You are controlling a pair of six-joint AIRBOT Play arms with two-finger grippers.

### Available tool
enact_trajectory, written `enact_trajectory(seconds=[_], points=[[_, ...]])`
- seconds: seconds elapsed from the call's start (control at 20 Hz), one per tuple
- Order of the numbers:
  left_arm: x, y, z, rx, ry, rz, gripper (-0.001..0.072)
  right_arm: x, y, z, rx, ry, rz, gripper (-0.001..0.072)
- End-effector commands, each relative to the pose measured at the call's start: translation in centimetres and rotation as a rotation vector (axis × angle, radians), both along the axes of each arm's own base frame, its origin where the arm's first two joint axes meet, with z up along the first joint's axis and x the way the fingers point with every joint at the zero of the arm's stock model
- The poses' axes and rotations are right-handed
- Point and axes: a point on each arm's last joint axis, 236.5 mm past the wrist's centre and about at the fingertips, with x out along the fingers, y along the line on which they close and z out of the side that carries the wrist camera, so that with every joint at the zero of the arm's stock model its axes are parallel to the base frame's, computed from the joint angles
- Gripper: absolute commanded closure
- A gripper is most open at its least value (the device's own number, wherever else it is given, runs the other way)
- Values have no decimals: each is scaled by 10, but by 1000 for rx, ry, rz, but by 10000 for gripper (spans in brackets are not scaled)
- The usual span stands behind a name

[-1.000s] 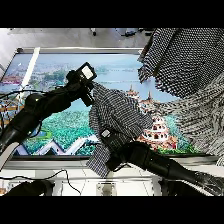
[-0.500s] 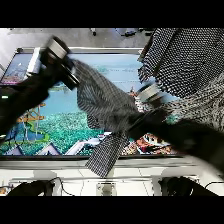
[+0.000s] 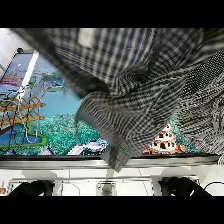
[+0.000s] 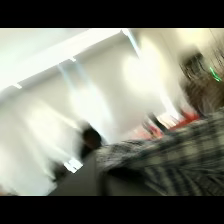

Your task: Fold the clothes and pants, and hang the long-sleeved shirts on hangers.

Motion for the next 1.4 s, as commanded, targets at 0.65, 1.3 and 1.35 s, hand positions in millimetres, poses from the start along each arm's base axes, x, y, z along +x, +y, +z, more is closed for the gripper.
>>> enact_trajectory(seconds=[0.65,1.3,1.35], points=[[176,24,-488,150,1540,376,671,150,30,-347,-429,896,-155,678],[211,10,-520,-119,1536,245,670,161,91,-454,-281,1042,1,678],[213,17,-520,-132,1536,257,658,164,87,-454,-273,1044,-11,678]])
